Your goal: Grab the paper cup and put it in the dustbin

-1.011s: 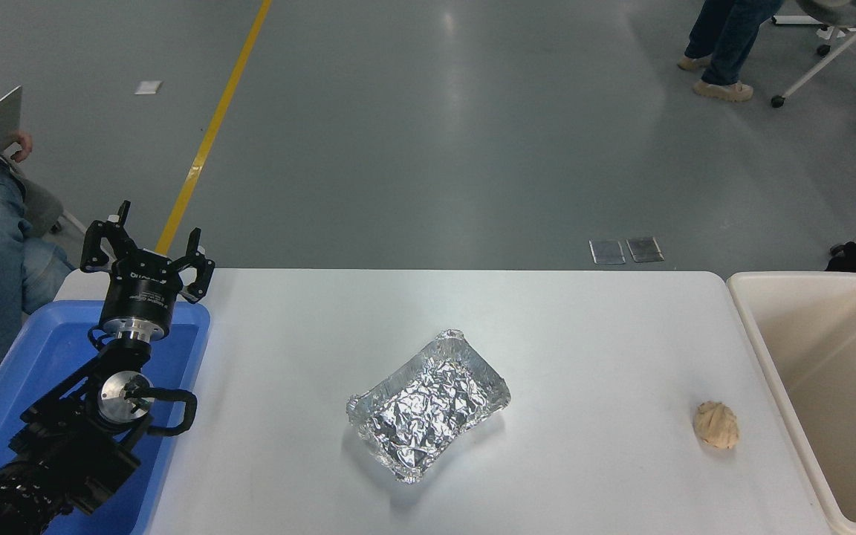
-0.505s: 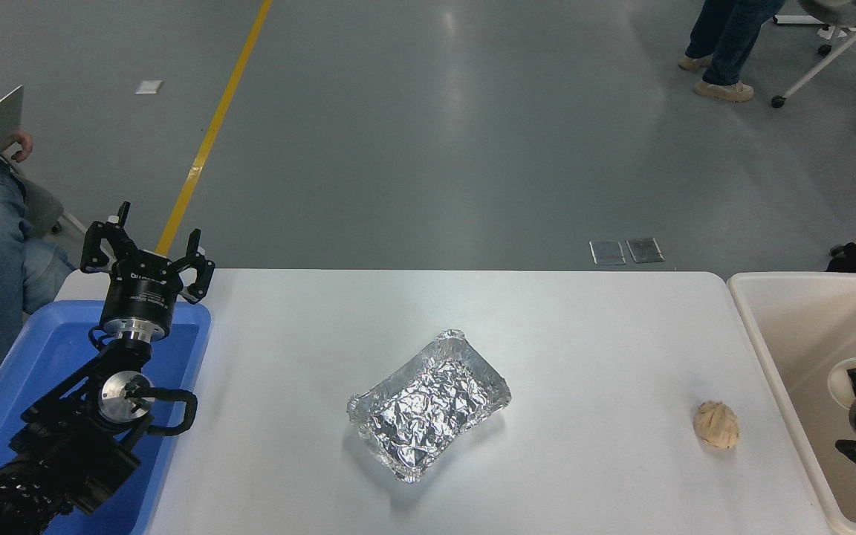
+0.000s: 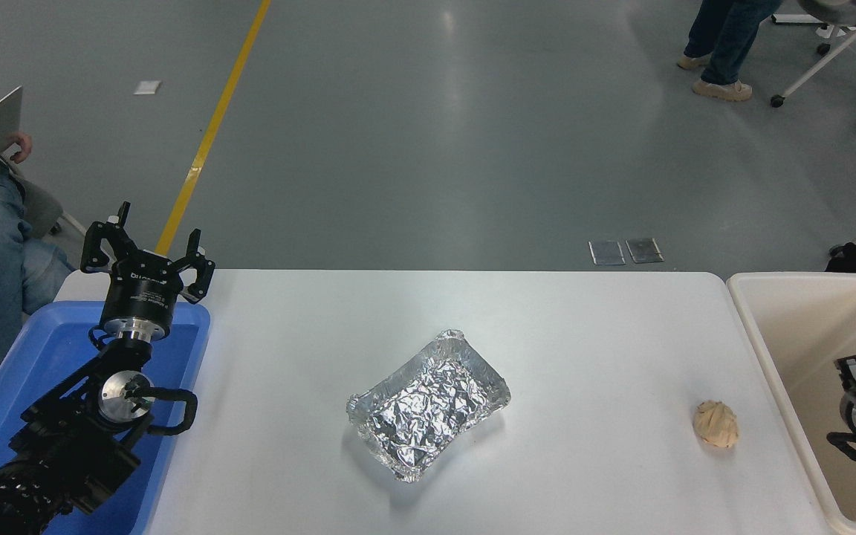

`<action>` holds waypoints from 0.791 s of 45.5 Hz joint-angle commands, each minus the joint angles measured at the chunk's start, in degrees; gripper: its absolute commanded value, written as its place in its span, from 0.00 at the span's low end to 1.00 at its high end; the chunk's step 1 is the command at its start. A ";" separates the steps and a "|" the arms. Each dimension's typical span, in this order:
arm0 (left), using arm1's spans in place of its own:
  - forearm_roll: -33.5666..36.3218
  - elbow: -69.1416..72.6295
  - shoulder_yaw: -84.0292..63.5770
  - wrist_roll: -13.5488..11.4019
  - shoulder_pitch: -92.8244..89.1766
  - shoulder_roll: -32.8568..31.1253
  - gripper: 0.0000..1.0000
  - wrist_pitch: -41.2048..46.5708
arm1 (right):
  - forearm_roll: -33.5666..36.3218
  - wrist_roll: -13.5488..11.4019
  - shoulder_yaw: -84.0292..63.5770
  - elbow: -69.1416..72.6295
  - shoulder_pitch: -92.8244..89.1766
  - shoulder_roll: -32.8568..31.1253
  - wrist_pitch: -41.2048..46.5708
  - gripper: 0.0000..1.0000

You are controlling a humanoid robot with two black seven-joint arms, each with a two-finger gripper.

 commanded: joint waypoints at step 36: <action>-0.01 -0.02 0.09 0.00 0.00 0.00 0.99 0.03 | -7.72 -0.08 -33.92 43.00 63.74 10.40 33.97 1.00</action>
